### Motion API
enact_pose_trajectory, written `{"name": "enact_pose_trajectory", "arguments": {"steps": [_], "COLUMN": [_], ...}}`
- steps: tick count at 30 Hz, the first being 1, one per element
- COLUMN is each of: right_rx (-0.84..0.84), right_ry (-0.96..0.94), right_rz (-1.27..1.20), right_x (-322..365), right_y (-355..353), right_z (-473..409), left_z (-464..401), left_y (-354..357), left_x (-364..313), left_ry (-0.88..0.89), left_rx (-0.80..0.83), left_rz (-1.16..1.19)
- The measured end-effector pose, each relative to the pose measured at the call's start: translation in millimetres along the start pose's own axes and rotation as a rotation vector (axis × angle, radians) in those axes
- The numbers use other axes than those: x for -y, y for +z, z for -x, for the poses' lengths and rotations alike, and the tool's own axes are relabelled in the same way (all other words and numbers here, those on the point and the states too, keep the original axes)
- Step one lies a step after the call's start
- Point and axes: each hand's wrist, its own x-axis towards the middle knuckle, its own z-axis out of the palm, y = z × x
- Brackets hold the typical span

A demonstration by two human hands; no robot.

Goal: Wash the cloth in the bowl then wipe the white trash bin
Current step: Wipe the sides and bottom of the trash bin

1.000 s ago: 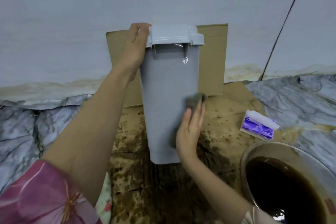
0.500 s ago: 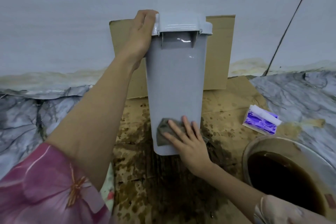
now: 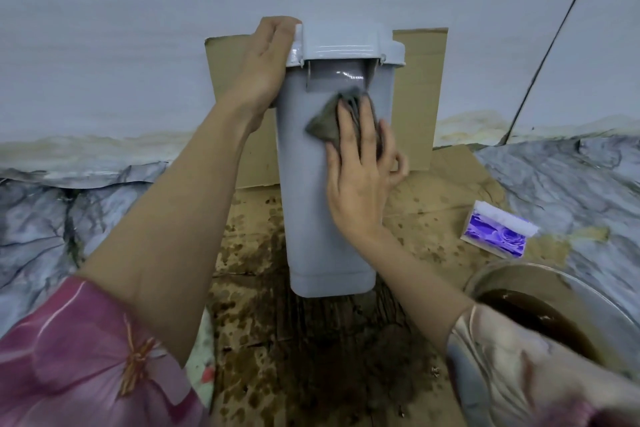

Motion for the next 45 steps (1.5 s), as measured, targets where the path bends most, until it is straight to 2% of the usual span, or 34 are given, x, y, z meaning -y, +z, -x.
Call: {"name": "enact_pose_trajectory", "arguments": {"steps": [2, 7, 10, 12, 15, 17, 20, 23, 27, 29, 31, 33, 37, 39, 40, 42, 45], "right_rx": [0.057, 0.402, 0.481, 0.431, 0.236, 0.170, 0.147, 0.236, 0.609, 0.653, 0.596, 0.493, 0.276, 0.251, 0.226, 0.198, 0.210], "right_ry": [-0.044, -0.554, -0.770, -0.760, -0.513, -0.393, -0.437, -0.676, -1.159, -1.223, -1.172, -0.959, -0.129, 0.165, 0.228, 0.235, 0.274], "right_rz": [0.004, 0.020, 0.098, 0.088, 0.040, -0.007, -0.072, -0.082, 0.023, 0.052, 0.046, 0.005, -0.368, -0.658, -0.736, -0.746, -0.757], "right_x": [-14, -75, -89, -76, -30, -2, 15, 0, -47, -67, -81, -85, -51, -31, -24, -16, -22], "right_y": [0, -11, -22, -22, -15, -8, -1, 3, -7, -12, -16, -20, -18, -16, -16, -17, -22], "right_z": [48, 184, 191, 160, 77, 25, 2, 45, 114, 127, 126, 112, 20, -31, -46, -46, 3], "left_z": [2, 6, 7, 6, 2, 0, -2, -2, 2, 3, 3, 2, 2, 2, 2, 3, 11], "left_y": [-1, -4, -3, -3, -2, -2, -5, -8, -9, -9, -8, -7, -6, -4, -3, -4, -5], "left_x": [0, 2, 1, 2, 4, 3, 3, 4, 3, 4, 5, 6, 9, 8, 8, 7, 12], "left_ry": [-0.011, -0.034, -0.020, -0.013, -0.011, -0.005, 0.000, -0.019, -0.005, 0.014, 0.029, 0.036, 0.037, 0.044, 0.051, 0.065, 0.089], "left_rx": [-0.006, 0.002, 0.004, 0.001, -0.001, -0.005, -0.012, 0.009, 0.005, 0.026, 0.049, 0.054, 0.042, 0.039, 0.033, 0.014, -0.004], "left_rz": [-0.009, -0.003, 0.002, 0.004, 0.008, 0.004, -0.008, -0.007, -0.004, -0.006, -0.016, -0.013, 0.004, 0.012, 0.016, 0.019, 0.018]}}
